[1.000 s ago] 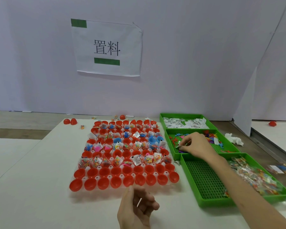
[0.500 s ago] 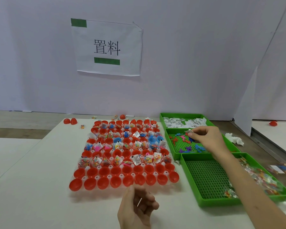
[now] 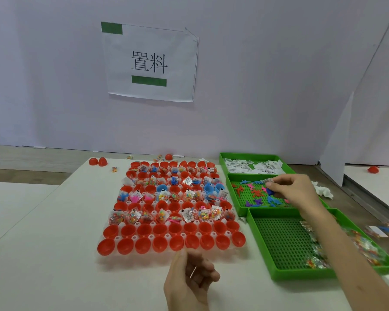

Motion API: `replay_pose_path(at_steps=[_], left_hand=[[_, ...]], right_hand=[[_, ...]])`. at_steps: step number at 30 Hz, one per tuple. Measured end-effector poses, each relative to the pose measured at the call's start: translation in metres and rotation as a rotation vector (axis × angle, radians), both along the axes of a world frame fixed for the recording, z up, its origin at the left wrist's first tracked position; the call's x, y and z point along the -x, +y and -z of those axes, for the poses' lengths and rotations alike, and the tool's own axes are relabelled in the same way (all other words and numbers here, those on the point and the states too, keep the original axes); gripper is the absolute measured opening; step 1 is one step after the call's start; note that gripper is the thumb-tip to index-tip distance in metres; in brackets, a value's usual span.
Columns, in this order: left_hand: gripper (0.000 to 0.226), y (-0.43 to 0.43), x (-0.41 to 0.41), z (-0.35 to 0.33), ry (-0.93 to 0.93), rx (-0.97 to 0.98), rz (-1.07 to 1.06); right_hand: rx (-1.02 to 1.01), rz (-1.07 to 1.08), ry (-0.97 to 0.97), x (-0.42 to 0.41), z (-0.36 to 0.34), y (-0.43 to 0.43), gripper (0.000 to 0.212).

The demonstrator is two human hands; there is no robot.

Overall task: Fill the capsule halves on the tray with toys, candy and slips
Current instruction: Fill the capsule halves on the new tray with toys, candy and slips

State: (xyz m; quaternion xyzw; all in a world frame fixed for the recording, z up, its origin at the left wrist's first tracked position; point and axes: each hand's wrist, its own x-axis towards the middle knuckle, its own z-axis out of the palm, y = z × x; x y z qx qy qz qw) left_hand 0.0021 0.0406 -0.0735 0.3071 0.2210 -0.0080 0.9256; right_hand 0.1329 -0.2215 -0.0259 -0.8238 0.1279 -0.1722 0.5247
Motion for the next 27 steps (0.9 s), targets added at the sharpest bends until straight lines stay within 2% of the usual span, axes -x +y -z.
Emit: replay_pose_path(at_steps=[2, 4, 8, 11, 13, 16, 21, 24, 27], left_hand=[[0.039, -0.001, 0.0, 0.002, -0.014, -0.028, 0.007], [0.034, -0.005, 0.0, 0.003, -0.071, -0.11, 0.016], [0.007, -0.018, 0.008, 0.001, -0.293, -0.343, 0.039], [0.032, -0.022, 0.011, 0.001, -0.366, -0.477, -0.011], [0.034, -0.02, 0.013, -0.001, -0.389, -0.517, -0.051], [0.021, -0.016, 0.013, 0.001, -0.371, -0.537, -0.1], [0.017, -0.014, 0.015, 0.0, -0.341, -0.552, -0.134], [0.017, -0.014, 0.014, -0.001, -0.314, -0.454, -0.092], [0.019, -0.013, 0.012, -0.002, -0.249, -0.273, -0.045]], right_hand=[[-0.143, -0.078, -0.041, 0.009, -0.008, 0.01, 0.004], [-0.264, -0.249, -0.069, 0.024, -0.016, 0.03, 0.002], [-0.314, -0.556, -0.071, 0.067, -0.012, 0.078, 0.01], [-0.284, -0.644, -0.094, 0.089, -0.005, 0.105, 0.009], [-0.272, -0.695, -0.096, 0.096, -0.002, 0.115, 0.009], [-0.284, -0.742, -0.101, 0.101, -0.002, 0.124, 0.006], [-0.318, -0.776, -0.103, 0.104, -0.003, 0.127, 0.007], [-0.327, -0.753, -0.071, 0.104, -0.004, 0.126, 0.008], [-0.382, -0.718, -0.022, 0.101, 0.0, 0.125, 0.01]])
